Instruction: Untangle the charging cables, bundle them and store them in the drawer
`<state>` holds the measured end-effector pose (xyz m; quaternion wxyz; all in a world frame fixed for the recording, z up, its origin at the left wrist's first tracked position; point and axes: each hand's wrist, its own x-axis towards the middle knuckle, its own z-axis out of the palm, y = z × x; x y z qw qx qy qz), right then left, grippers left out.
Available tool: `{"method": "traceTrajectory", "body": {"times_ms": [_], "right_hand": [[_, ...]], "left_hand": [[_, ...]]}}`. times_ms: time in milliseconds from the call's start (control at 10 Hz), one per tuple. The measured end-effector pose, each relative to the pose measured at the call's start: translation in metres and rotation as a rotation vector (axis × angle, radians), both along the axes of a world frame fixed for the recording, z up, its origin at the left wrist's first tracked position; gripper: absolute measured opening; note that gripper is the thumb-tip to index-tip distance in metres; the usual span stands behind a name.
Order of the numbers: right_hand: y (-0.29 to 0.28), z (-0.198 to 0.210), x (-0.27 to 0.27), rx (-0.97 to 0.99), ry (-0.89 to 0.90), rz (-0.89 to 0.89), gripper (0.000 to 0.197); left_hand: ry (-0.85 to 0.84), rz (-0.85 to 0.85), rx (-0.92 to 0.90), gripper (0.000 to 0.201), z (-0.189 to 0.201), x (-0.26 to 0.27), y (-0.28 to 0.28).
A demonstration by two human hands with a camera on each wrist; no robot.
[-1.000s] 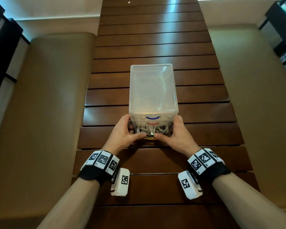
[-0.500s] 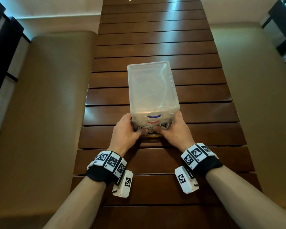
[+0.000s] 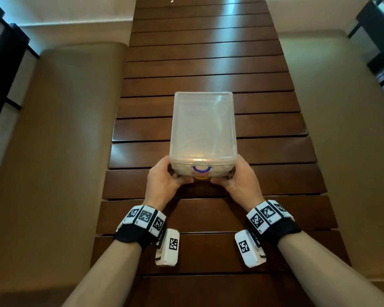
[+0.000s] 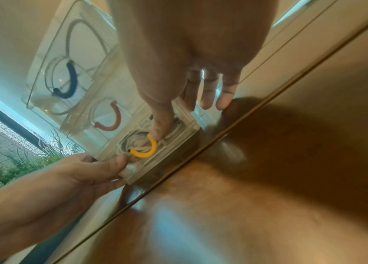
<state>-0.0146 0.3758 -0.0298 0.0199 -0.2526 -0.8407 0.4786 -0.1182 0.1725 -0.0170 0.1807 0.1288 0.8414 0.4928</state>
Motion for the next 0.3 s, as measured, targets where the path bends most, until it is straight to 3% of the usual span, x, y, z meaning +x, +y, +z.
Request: {"method": "traceTrajectory", "body": {"times_ms": [200, 300], "right_hand": [[-0.006, 0.014, 0.006, -0.085, 0.075, 0.022, 0.057], [-0.008, 0.026, 0.013, -0.167, 0.074, 0.024, 0.075]], "left_hand": [[-0.071, -0.081, -0.020, 0.065, 0.010, 0.004, -0.010], [-0.060, -0.070, 0.025, 0.065, 0.024, 0.014, -0.017]]}}
